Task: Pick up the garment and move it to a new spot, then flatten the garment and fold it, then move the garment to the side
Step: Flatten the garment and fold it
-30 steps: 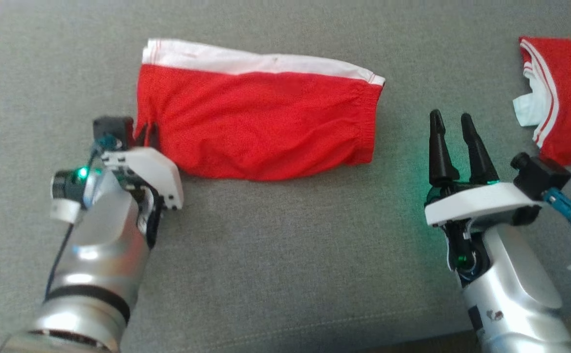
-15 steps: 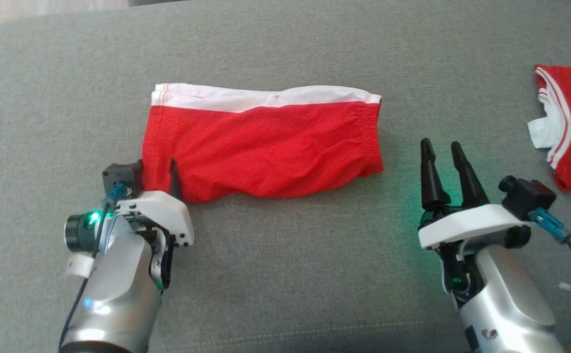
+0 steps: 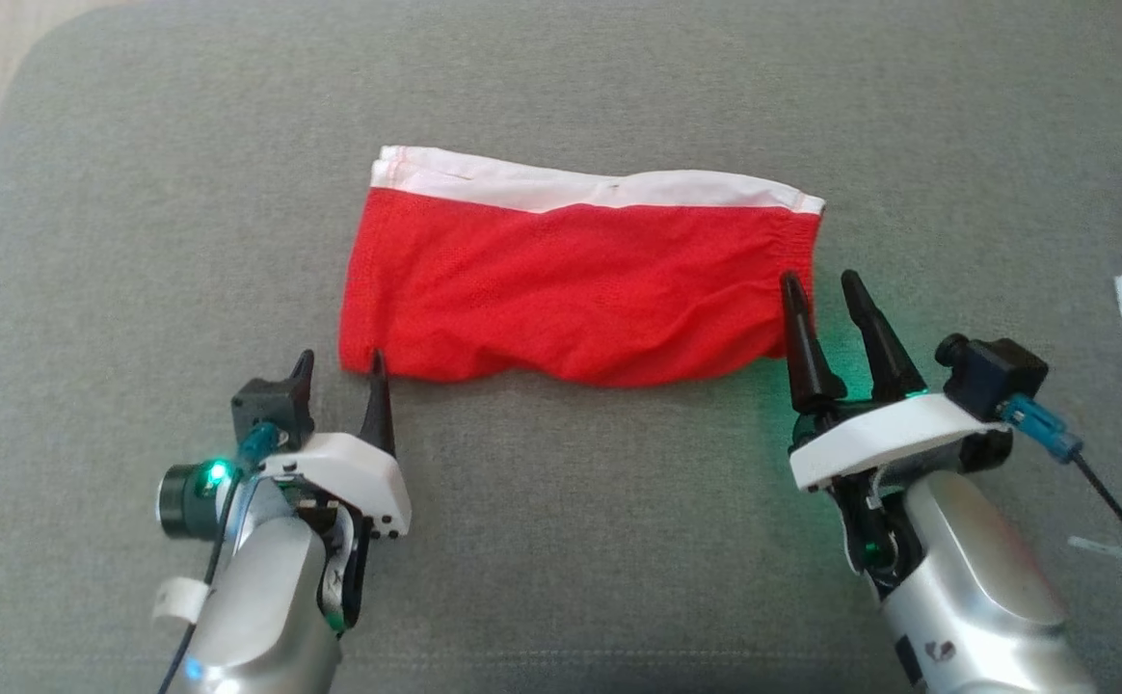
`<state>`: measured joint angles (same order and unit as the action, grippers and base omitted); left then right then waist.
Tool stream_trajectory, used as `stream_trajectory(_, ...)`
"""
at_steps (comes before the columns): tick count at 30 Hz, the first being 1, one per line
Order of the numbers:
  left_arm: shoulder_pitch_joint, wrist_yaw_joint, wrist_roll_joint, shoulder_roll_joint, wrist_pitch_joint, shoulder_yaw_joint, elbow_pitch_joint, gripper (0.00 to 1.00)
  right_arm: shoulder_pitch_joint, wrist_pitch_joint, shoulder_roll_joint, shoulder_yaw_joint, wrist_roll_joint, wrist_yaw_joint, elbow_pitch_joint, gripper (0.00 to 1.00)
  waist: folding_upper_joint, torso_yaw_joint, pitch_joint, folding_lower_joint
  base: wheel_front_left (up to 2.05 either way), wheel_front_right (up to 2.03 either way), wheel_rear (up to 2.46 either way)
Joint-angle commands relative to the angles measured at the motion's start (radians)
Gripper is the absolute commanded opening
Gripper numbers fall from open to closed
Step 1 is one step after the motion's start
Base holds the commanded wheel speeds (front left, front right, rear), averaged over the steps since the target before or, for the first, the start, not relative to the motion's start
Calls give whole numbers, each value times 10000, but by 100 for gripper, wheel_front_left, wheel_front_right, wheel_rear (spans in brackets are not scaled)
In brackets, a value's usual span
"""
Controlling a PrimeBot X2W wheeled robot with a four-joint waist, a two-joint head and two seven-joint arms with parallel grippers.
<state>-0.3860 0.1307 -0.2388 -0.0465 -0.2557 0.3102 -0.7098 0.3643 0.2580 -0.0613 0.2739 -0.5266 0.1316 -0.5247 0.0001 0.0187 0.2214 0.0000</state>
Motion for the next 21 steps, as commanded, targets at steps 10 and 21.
stream_trajectory(10,-15,-138,206,-43,-60,5,753,100,591,38,110,-617,305,-9,-1791,100,-1,655,123,0,0,0,0)
stream_trajectory(21,38,-169,188,-39,-60,119,858,100,651,38,110,480,-1252,-9,-2400,0,-1,640,199,0,0,0,0)
